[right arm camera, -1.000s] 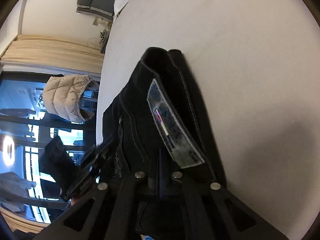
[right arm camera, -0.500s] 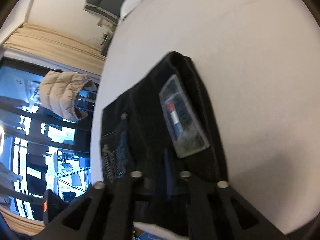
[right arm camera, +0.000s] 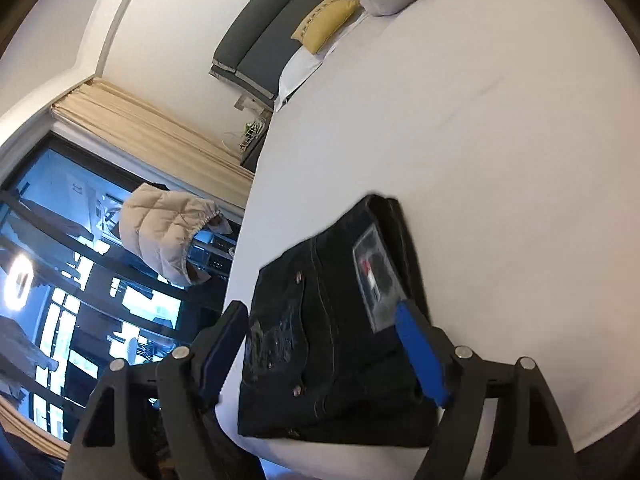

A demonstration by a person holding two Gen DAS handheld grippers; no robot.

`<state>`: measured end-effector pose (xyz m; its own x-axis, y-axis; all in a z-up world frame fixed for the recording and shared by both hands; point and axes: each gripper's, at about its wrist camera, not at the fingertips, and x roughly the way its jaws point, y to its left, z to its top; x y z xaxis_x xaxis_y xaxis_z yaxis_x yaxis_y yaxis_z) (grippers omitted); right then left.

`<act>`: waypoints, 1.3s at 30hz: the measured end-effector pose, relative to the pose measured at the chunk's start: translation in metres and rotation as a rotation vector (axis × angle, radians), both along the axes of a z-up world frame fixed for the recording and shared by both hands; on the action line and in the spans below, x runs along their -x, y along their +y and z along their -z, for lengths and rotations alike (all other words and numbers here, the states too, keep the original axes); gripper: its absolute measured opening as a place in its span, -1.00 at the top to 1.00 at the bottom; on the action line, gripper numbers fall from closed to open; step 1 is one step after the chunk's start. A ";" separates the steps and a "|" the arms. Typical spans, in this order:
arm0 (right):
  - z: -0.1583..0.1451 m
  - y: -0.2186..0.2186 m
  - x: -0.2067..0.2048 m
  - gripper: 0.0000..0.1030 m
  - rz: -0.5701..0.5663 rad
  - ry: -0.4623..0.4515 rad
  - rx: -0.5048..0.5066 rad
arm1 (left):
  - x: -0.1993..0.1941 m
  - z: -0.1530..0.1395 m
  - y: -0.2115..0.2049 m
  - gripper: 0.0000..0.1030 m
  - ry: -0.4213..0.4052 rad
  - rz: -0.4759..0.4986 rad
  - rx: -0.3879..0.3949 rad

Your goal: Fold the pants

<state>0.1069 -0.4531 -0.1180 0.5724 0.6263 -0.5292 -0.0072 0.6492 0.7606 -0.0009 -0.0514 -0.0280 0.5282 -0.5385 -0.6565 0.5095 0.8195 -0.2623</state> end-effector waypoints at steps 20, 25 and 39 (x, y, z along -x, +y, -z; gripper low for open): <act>0.068 0.030 -0.085 0.21 -0.223 0.324 -0.042 | -0.130 0.091 0.026 0.14 0.592 -0.089 0.319; 0.057 0.040 -0.080 0.54 -0.180 0.300 -0.013 | -0.134 0.099 0.038 0.42 0.633 -0.091 0.398; -0.021 0.120 -0.199 0.62 -0.200 0.118 -0.069 | -0.236 0.015 0.110 0.53 0.409 -0.137 0.330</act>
